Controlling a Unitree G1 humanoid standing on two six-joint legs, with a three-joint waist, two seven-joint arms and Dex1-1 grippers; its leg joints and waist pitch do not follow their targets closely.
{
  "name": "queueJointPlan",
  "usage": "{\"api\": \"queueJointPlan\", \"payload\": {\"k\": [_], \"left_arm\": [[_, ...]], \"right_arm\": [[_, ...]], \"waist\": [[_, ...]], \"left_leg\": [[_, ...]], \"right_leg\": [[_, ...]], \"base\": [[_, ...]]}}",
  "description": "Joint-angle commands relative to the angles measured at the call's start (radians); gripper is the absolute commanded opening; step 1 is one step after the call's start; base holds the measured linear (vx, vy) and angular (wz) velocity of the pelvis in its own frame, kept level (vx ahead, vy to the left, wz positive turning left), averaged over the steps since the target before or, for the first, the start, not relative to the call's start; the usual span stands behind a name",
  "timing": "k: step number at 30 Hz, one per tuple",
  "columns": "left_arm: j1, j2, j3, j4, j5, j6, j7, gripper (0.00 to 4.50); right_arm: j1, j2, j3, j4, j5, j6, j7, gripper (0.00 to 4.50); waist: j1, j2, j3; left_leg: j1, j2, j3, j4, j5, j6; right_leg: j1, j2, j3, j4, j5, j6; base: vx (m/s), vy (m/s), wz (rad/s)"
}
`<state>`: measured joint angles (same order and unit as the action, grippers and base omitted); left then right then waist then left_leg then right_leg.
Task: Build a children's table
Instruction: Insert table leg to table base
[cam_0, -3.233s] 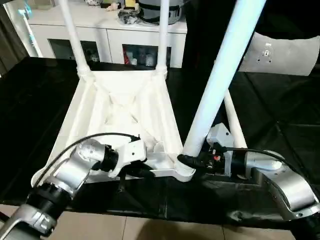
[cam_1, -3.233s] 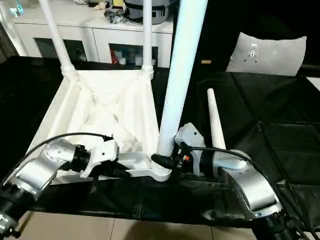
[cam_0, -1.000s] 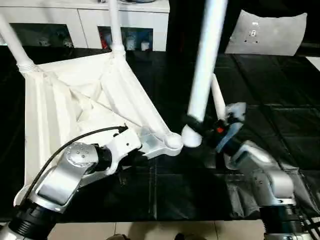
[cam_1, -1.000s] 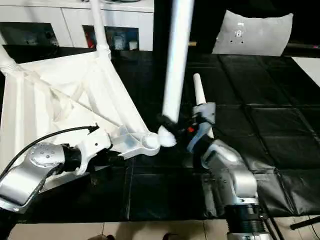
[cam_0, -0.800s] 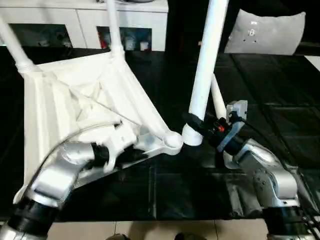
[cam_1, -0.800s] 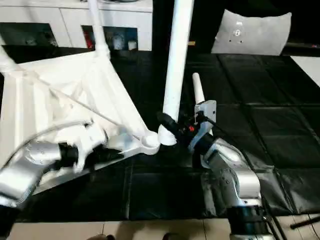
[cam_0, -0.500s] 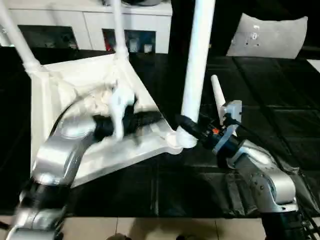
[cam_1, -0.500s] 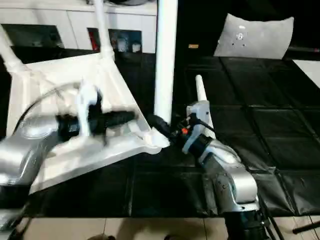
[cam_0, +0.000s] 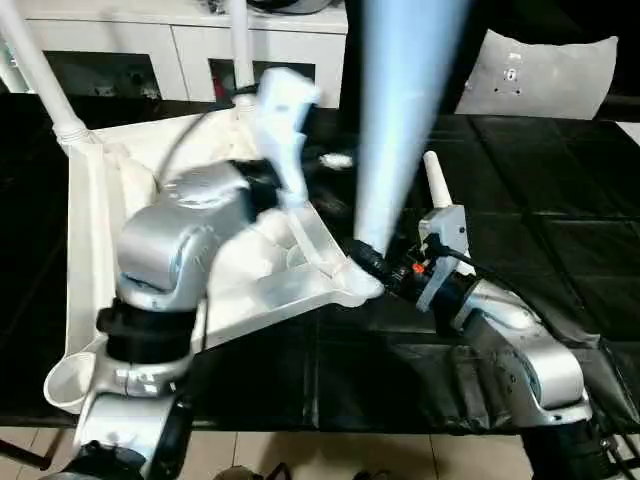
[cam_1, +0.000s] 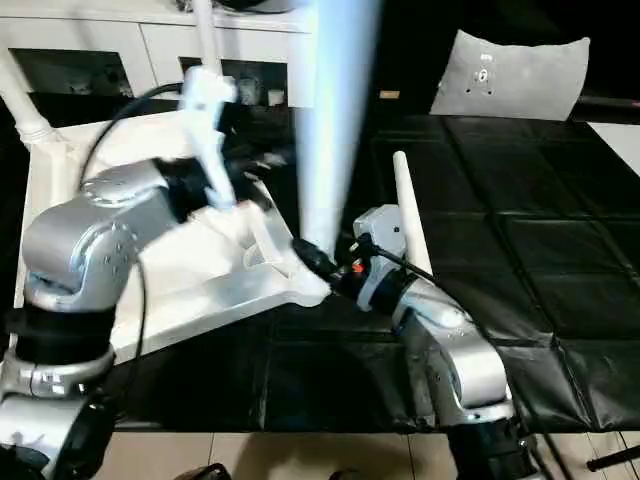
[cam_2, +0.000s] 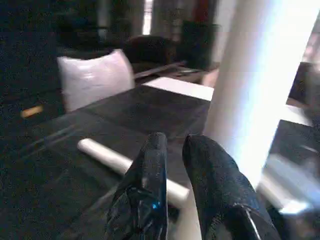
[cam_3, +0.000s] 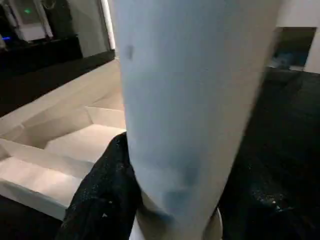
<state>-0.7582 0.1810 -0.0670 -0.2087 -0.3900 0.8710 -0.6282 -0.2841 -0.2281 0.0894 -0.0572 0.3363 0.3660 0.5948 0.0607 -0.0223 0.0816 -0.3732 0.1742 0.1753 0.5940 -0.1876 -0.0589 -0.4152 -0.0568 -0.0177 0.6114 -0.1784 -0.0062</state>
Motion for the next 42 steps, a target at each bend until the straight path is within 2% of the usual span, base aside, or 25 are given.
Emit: {"api": "queueJointPlan", "payload": {"k": [1, 6, 9, 13, 14, 16, 17, 19, 20, 21, 22, 23, 24, 25, 26, 28, 32, 34, 35, 37, 42], "left_arm": [[-0.020, -0.011, -0.025, -0.044, -0.028, 0.024, -0.012, 0.89], [-0.011, -0.013, -0.013, -0.047, -0.049, 0.043, -0.010, 0.89], [0.003, 0.010, -0.009, -0.033, -0.029, 0.026, 0.003, 1.18], [0.025, 0.056, -0.016, -0.015, 0.008, 0.002, 0.005, 1.49], [0.060, 0.109, -0.033, -0.008, 0.044, -0.032, -0.017, 1.60], [0.108, 0.157, -0.043, -0.005, 0.066, -0.043, -0.027, 1.66], [0.142, 0.181, -0.050, -0.008, 0.070, -0.049, -0.035, 1.88], [0.165, 0.188, -0.053, -0.011, 0.073, -0.048, -0.030, 1.99], [0.203, 0.200, -0.077, -0.017, 0.085, -0.054, -0.029, 1.99], [0.223, 0.206, -0.093, -0.020, 0.089, -0.061, -0.034, 2.06], [0.244, 0.205, -0.104, -0.017, 0.087, -0.067, -0.038, 2.06], [0.256, 0.204, -0.111, -0.015, 0.085, -0.069, -0.039, 2.31], [0.256, 0.204, -0.111, -0.015, 0.085, -0.069, -0.039, 2.31], [0.292, 0.209, -0.148, 0.013, 0.103, -0.115, -0.050, 2.42], [0.309, 0.203, -0.163, 0.041, 0.111, -0.129, -0.048, 2.42], [0.316, 0.195, -0.164, 0.058, 0.114, -0.126, -0.044, 2.42], [0.340, 0.174, -0.173, 0.150, 0.142, -0.197, -0.048, 2.42], [0.343, 0.172, -0.171, 0.160, 0.135, -0.199, -0.054, 2.42], [0.352, 0.176, -0.173, 0.180, 0.131, -0.212, -0.063, 2.60], [0.358, 0.211, -0.218, 0.208, 0.180, -0.257, -0.068, 2.77], [0.370, 0.229, -0.237, 0.242, 0.215, -0.306, -0.091, 2.95]], "right_arm": [[-0.012, -0.004, 0.005, 0.010, -0.023, 0.000, -0.006, 1.89], [-0.024, -0.008, -0.002, 0.031, -0.039, -0.019, -0.025, 1.89], [-0.031, -0.012, -0.014, 0.037, -0.026, 0.002, -0.025, 1.89], [-0.032, 0.001, -0.040, 0.045, -0.038, -0.037, -0.055, 1.89], [-0.029, 0.004, -0.059, 0.043, -0.039, -0.036, -0.074, 1.89], [-0.021, -0.011, -0.066, 0.036, -0.041, -0.013, -0.079, 1.89], [-0.015, -0.024, -0.069, 0.029, -0.037, 0.013, -0.081, 1.89], [-0.010, -0.030, -0.075, 0.022, -0.028, 0.027, -0.078, 1.89], [-0.001, -0.035, -0.085, 0.014, -0.016, 0.033, -0.074, 1.89], [0.004, -0.037, -0.088, 0.011, -0.012, 0.033, -0.073, 1.89], [0.009, -0.040, -0.089, 0.008, -0.010, 0.036, -0.071, 1.89], [0.012, -0.042, -0.090, 0.006, -0.008, 0.038, -0.071, 1.89], [0.012, -0.042, -0.090, 0.006, -0.008, 0.038, -0.071, 1.89], [0.026, -0.043, -0.086, -0.002, -0.007, 0.040, -0.068, 1.89], [0.036, -0.044, -0.081, -0.009, -0.007, 0.043, -0.066, 1.89], [0.042, -0.045, -0.077, -0.013, -0.007, 0.048, -0.065, 1.89], [0.051, -0.052, -0.062, -0.026, -0.018, 0.060, -0.055, 1.89], [0.051, -0.052, -0.060, -0.028, -0.018, 0.061, -0.054, 1.89], [0.052, -0.053, -0.058, -0.030, -0.016, 0.063, -0.054, 1.89], [0.057, -0.056, -0.055, -0.033, -0.018, 0.064, -0.050, 1.89], [0.063, -0.059, -0.050, -0.039, -0.020, 0.072, -0.047, 1.89]], "waist": [[0.004, -0.004, -0.081], [0.001, -0.004, -0.078], [0.000, -0.002, -0.080], [-0.001, -0.001, -0.082], [-0.001, 0.005, -0.082], [-0.006, 0.004, -0.083], [-0.004, 0.009, -0.085], [-0.004, 0.012, -0.086], [0.000, 0.014, -0.087], [0.000, 0.013, -0.086], [0.000, 0.010, -0.084], [0.002, 0.011, -0.083], [0.001, 0.011, -0.083], [0.000, 0.009, -0.080], [-0.002, 0.008, -0.077], [-0.003, 0.008, -0.078], [-0.005, 0.011, -0.077], [-0.006, 0.011, -0.078], [-0.008, 0.013, -0.077], [-0.007, 0.012, -0.078], [-0.008, 0.015, -0.080]], "left_leg": [[0.005, 0.036, -0.008, -0.056, -0.104, 0.038], [0.006, 0.035, -0.009, -0.057, -0.141, 0.017], [0.007, 0.035, -0.010, -0.057, -0.144, 0.014], [0.007, 0.034, -0.010, -0.055, -0.134, 0.013], [0.006, 0.034, -0.011, -0.056, -0.134, 0.012], [0.005, 0.033, -0.010, -0.057, -0.125, 0.010], [0.008, 0.034, -0.011, -0.056, -0.119, 0.006], [0.009, 0.034, -0.009, -0.056, -0.116, 0.005], [0.015, 0.036, -0.009, -0.055, -0.125, 0.008], [0.012, 0.036, -0.009, -0.056, -0.128, 0.010], [0.010, 0.036, -0.009, -0.058, -0.138, 0.009], [0.009, 0.036, -0.010, -0.059, -0.143, 0.007], [0.009, 0.037, -0.010, -0.059, -0.148, 0.005], [0.009, 0.036, -0.011, -0.061, -0.158, 0.005], [0.007, 0.035, -0.010, -0.062, -0.174, 0.005], [0.008, 0.034, -0.011, -0.061, -0.179, 0.001], [0.010, 0.034, -0.012, -0.063, -0.198, -0.002], [0.008, 0.035, -0.014, -0.064, -0.197, -0.005], [0.009, 0.035, -0.014, -0.064, -0.199, -0.003], [0.009, 0.035, -0.015, -0.064, -0.198, 0.002], [0.010, 0.037, -0.014, -0.064, -0.182, 0.003]], "right_leg": [[0.065, -0.062, 0.032, -0.064, -0.144, -0.224], [0.060, -0.060, 0.031, -0.073, -0.241, -0.186], [0.059, -0.057, 0.031, -0.071, -0.231, -0.179], [0.058, -0.057, 0.031, -0.068, -0.209, -0.174], [0.058, -0.058, 0.031, -0.069, -0.211, -0.170], [0.059, -0.054, 0.031, -0.065, -0.197, -0.164], [0.059, -0.054, 0.031, -0.063, -0.185, -0.166], [0.058, -0.052, 0.031, -0.062, -0.161, -0.177], [0.053, -0.053, 0.031, -0.063, -0.155, -0.186], [0.055, -0.054, 0.031, -0.063, -0.156, -0.189], [0.055, -0.054, 0.031, -0.064, -0.168, -0.189], [0.056, -0.056, 0.031, -0.065, -0.181, -0.187], [0.057, -0.057, 0.031, -0.065, -0.190, -0.185], [0.055, -0.057, 0.031, -0.069, -0.213, -0.178], [0.054, -0.057, 0.032, -0.073, -0.247, -0.163], [0.054, -0.057, 0.033, -0.075, -0.272, -0.149], [0.049, -0.055, 0.032, -0.081, -0.295, -0.141], [0.052, -0.057, 0.032, -0.078, -0.287, -0.141], [0.050, -0.057, 0.032, -0.079, -0.283, -0.145], [0.050, -0.056, 0.032, -0.079, -0.275, -0.146], [0.052, -0.058, 0.033, -0.073, -0.227, -0.164]], "base": [[0.000, 0.000, 0.00], [0.000, 0.000, 0.00], [0.000, 0.000, 0.00], [0.000, 0.000, 0.00], [0.000, 0.000, 0.00], [0.000, 0.000, 0.00], [0.000, 0.000, 0.00], [0.000, 0.000, 0.00], [0.000, 0.000, 0.00], [0.000, 0.000, 0.00], [0.000, 0.000, 0.00], [0.000, 0.000, 0.00], [0.000, 0.000, 0.00], [0.000, 0.000, 0.00], [0.000, 0.000, 0.00], [0.000, 0.000, 0.00], [0.000, 0.000, 0.00], [0.000, 0.000, 0.00], [0.000, 0.000, 0.00], [0.000, 0.000, 0.00], [0.000, 0.000, 0.00]]}}
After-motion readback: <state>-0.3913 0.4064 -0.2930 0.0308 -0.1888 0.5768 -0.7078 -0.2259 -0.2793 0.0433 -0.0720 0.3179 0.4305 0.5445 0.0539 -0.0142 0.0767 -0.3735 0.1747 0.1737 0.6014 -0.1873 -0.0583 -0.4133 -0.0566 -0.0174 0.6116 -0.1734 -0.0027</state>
